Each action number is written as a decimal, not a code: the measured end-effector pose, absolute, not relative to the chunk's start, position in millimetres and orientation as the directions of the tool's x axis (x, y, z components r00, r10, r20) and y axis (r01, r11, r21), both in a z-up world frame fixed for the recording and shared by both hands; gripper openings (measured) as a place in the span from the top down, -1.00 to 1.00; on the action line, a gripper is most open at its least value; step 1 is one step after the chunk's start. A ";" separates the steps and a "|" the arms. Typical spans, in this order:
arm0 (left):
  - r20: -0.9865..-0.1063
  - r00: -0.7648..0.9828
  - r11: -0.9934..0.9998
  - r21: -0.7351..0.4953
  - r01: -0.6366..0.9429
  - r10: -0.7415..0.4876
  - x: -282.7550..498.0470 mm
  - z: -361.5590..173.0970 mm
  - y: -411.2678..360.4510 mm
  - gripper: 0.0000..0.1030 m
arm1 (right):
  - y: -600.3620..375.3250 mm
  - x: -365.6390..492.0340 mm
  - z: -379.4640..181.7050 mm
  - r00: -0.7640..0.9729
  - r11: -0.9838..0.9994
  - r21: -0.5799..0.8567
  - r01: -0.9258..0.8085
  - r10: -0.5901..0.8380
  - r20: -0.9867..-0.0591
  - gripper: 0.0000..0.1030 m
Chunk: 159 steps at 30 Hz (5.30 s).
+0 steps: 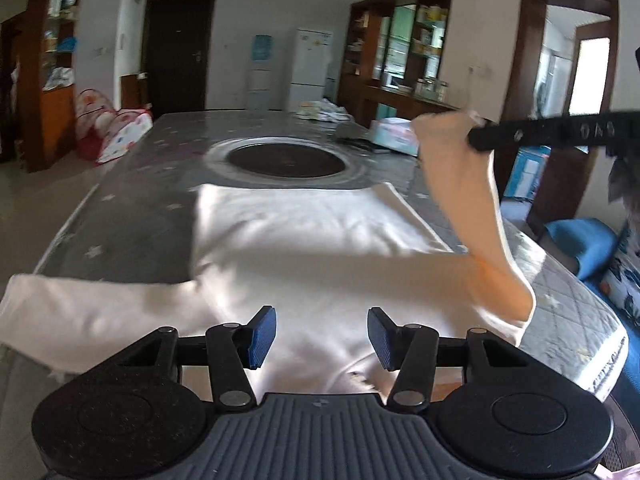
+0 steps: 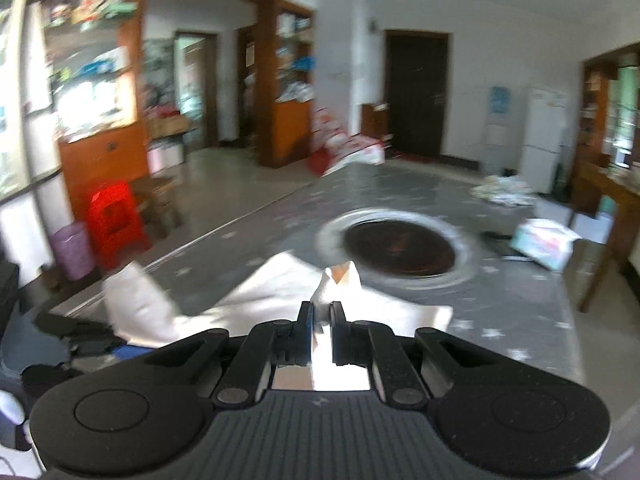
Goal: Fold clothes
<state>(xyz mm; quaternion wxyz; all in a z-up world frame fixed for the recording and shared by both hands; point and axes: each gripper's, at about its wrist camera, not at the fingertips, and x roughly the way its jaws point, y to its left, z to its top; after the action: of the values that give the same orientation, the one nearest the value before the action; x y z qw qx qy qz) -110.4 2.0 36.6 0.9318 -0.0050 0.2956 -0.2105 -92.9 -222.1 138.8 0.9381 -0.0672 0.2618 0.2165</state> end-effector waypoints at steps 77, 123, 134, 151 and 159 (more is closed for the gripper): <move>-0.583 0.764 0.961 -0.140 0.239 -0.276 -93.5 25.8 27.6 0.65 | -236.8 -103.6 42.0 0.635 0.866 -0.061 -0.496 0.314 -0.705 0.58; -0.418 0.895 0.859 -0.505 -0.086 -0.156 -60.7 60.7 154.3 0.89 | -242.2 -117.5 54.7 0.684 0.891 -0.016 -0.453 0.336 -0.648 0.18; -0.322 0.797 0.804 -0.508 0.309 -0.510 -82.1 98.6 36.3 0.89 | -269.4 -131.1 61.2 0.731 0.916 0.012 -0.401 0.329 -0.598 0.18; -0.482 0.585 0.758 -0.412 0.505 -0.652 -103.0 48.0 -50.9 0.67 | -286.6 -133.4 63.1 0.753 0.938 0.029 -0.345 0.295 -0.589 0.18; -0.496 0.682 0.839 -0.236 0.490 -0.538 -119.0 50.3 -17.2 0.59 | -272.6 -124.6 62.4 0.729 0.921 0.041 -0.387 0.333 -0.598 0.18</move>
<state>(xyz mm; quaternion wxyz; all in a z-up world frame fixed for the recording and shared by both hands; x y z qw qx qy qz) -119.0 -17.2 50.3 0.9161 -0.0422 0.2835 -0.2803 -124.6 -272.6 62.4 0.9287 -0.0431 0.3131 0.1938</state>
